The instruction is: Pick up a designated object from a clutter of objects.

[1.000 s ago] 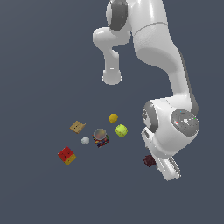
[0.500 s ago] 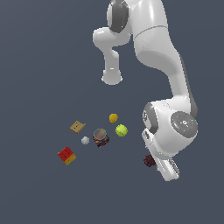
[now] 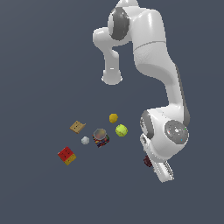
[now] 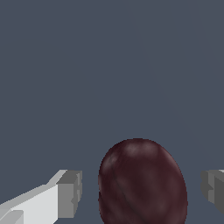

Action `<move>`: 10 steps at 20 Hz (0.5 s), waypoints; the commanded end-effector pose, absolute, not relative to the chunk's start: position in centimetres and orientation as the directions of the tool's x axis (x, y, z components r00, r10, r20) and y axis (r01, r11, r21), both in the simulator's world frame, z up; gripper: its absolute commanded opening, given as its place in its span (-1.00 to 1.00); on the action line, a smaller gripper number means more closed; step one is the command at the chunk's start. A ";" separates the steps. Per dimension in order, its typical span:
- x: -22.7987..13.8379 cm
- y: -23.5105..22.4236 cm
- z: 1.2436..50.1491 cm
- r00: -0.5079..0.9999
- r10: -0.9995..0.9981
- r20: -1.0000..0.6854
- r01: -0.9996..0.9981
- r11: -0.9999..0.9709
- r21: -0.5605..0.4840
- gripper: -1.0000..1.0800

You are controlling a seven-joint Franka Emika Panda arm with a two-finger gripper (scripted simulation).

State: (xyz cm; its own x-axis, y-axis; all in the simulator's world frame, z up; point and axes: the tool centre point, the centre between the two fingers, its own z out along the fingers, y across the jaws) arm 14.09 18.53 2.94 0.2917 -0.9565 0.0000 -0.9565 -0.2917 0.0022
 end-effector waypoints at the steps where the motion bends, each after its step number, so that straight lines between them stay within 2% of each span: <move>1: 14.2 18.6 2.7 0.292 -0.957 0.000 -0.957 -0.292 0.000 0.92; 3: 14.3 18.6 2.8 0.292 -0.957 0.000 -0.957 -0.292 0.000 0.92; 4: 14.3 18.6 2.8 0.292 -0.957 0.000 -0.957 -0.292 0.000 -1.00; 10: 14.3 18.6 2.8 0.292 -0.957 0.000 -0.957 -0.292 0.000 -1.00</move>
State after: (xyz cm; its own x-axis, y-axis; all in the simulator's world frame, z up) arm 14.24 18.58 2.79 0.2916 -0.9565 -0.0001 -0.9565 -0.2916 0.0010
